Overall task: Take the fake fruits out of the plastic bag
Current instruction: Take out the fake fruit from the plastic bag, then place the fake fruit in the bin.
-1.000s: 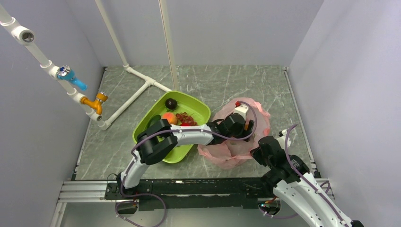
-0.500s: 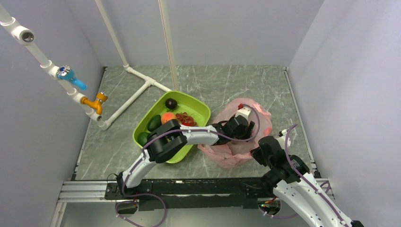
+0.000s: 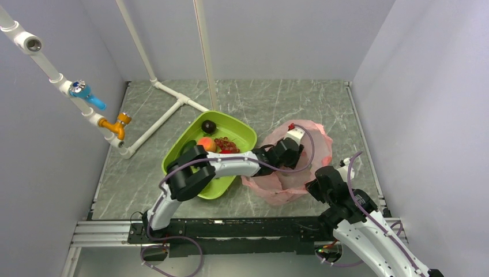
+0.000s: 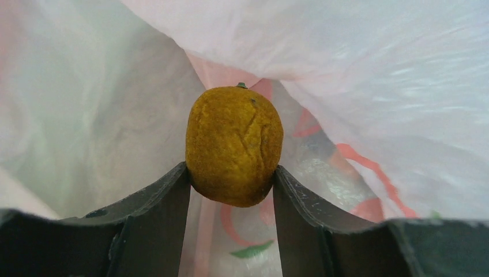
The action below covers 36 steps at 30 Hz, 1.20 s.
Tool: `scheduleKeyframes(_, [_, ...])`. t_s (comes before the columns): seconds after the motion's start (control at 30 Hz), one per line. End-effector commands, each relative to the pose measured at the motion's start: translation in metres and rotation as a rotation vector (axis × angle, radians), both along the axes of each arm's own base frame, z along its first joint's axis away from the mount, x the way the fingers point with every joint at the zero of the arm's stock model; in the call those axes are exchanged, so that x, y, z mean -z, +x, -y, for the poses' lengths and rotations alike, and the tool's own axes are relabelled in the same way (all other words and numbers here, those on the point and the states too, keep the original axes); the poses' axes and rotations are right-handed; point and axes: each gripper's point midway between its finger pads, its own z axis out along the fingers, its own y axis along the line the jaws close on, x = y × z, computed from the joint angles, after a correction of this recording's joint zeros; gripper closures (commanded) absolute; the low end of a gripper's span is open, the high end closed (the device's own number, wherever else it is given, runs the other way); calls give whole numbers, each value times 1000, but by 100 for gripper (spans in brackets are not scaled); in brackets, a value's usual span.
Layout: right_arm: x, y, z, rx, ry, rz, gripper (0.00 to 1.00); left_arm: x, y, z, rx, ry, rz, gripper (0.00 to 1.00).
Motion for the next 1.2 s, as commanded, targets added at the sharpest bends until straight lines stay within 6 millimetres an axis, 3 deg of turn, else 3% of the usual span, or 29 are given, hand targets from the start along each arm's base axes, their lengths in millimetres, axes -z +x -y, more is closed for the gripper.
scheduleKeyframes(0.0, [-7,5,-4,-10,14,29,100,-78,-5,-7,-1,-126,63,62])
scheduleKeyframes(0.1, [-6,5,-3,-9,10,29,100,-86,-21,-14,40,-141,13,64])
scheduleKeyframes(0.23, [-7,6,-2,-2,9,37,100,-91,-56,-19,167,-163,-95,65])
scheduleKeyframes(0.33, [-8,8,-3,-5,6,41,100,-96,-84,-36,217,-183,-187,67])
scheduleKeyframes(0.5, [-6,10,-4,-13,-9,33,100,-142,-113,-62,285,-332,-187,66])
scheduleKeyframes(0.6, [-10,12,-5,-13,-14,35,100,-157,-122,-83,292,-368,-165,66])
scheduleKeyframes(0.73, [-12,14,-4,-8,-16,39,100,-172,-116,-124,202,-320,-86,66])
scheduleKeyframes(0.9, [-10,15,-6,-7,-3,43,100,-188,-90,-200,-37,-233,66,63])
scheduleKeyframes(1.07, [-8,15,-10,-19,-4,25,100,-168,-56,-290,-401,-198,52,55])
scheduleKeyframes(1.17, [-8,15,-10,-22,-5,26,100,-151,-43,-320,-487,-232,-13,53])
